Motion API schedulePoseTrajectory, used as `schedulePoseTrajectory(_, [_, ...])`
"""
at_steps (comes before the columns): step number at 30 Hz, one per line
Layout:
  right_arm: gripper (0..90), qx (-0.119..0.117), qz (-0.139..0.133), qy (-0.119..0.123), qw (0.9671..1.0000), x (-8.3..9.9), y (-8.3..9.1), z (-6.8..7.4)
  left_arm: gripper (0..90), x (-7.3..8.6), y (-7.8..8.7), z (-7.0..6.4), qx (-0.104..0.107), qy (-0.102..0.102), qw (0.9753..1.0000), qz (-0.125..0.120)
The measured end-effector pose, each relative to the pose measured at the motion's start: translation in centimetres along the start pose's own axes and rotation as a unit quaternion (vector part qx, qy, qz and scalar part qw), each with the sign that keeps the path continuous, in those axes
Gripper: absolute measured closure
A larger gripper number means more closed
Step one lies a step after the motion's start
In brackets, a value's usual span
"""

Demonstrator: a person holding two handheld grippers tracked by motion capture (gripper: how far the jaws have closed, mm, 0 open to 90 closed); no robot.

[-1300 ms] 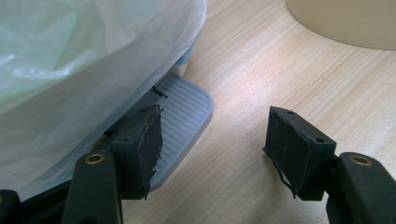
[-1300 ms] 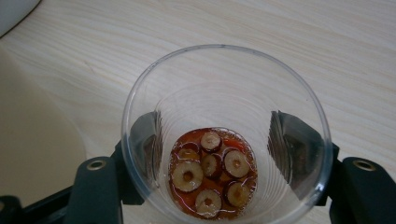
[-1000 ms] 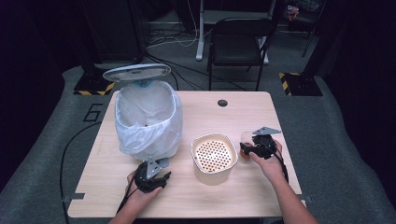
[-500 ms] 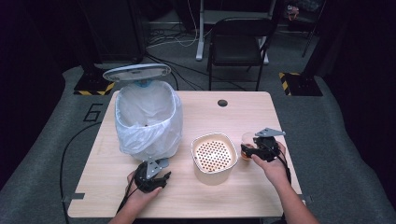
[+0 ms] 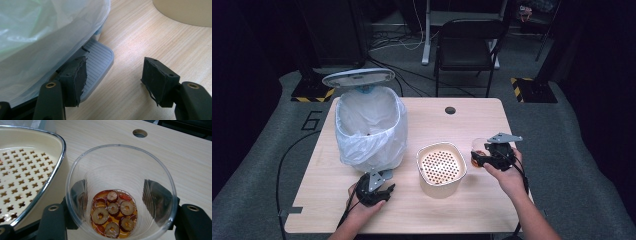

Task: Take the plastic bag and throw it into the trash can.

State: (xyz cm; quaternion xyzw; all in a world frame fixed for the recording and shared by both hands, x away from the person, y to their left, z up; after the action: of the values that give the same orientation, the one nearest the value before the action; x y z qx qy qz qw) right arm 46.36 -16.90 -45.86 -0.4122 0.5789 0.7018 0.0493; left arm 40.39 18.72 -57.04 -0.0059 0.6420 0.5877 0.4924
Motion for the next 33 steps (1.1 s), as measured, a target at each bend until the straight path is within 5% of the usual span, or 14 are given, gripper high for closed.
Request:
schedulePoseTrajectory(24, [37.4, -0.01, -0.027, 0.039, 0.9988, -3.8, 4.9, 0.9, 36.2, 0.0, 0.0, 0.0, 0.001, 0.0, 1.0, 0.003])
schedulePoseTrajectory(33, [38.6, -0.01, -0.026, 0.063, 0.9976, -5.1, 4.8, 1.2, 36.3, 0.0, 0.0, 0.0, -0.001, 0.0, 1.0, 0.002])
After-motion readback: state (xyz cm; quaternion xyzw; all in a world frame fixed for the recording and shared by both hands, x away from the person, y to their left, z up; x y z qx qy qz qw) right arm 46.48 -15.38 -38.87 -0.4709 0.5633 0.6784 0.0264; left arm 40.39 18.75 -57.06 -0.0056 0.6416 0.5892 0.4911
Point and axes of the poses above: each handheld gripper's, and its own axes: y roughly backward along the jaws, x roughly out of its underside, z roughly to its left, the point moved 7 cm from there along -y, roughly forward along the jaws, and after that the axes turned 12 degrees about z, right-handed, at the moved point
